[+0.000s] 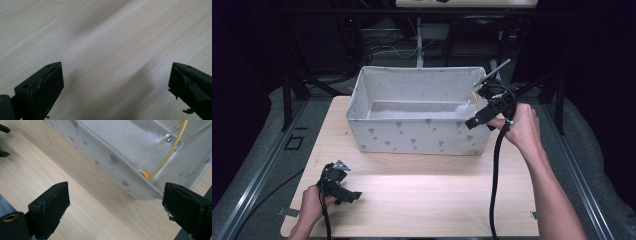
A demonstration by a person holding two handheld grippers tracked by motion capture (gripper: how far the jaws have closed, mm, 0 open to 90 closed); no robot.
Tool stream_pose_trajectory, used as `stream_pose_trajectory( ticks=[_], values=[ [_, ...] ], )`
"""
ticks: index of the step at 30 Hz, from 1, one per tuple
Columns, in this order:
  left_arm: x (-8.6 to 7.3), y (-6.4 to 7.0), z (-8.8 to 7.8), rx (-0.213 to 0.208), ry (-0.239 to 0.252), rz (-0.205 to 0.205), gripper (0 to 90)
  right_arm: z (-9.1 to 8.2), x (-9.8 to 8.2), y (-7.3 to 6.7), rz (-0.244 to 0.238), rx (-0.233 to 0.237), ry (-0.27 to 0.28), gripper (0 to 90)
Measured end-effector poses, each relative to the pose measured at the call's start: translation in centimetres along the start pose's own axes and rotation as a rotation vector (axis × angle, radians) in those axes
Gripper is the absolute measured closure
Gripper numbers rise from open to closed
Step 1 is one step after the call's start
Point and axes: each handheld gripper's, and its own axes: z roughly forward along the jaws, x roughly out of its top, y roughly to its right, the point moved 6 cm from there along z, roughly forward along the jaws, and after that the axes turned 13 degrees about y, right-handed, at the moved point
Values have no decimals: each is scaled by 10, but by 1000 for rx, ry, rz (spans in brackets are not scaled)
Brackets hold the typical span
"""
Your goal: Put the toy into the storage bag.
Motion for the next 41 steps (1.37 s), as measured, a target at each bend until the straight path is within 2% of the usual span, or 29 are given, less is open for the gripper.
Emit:
stream_pose_trajectory(
  ticks=[7, 22, 35, 38, 41],
  values=[
    [0, 0, 0, 0, -1, 0, 1, 5, -20, -15, -21, 9, -2, 35],
    [-1, 0, 0, 1, -3, 1, 1, 31, -70, -39, -34, 32, -25, 12],
    [-2, 1, 2, -2, -9, 4, 1, 61, -122, -52, -13, 46, -52, 24],
    [-1, 1, 2, -3, -7, 6, 1, 67, -130, -52, -31, 41, -90, 31],
    [-1, 2, 2, -2, -4, 7, 1, 68, -133, -51, -23, 45, -81, 57]
  ],
)
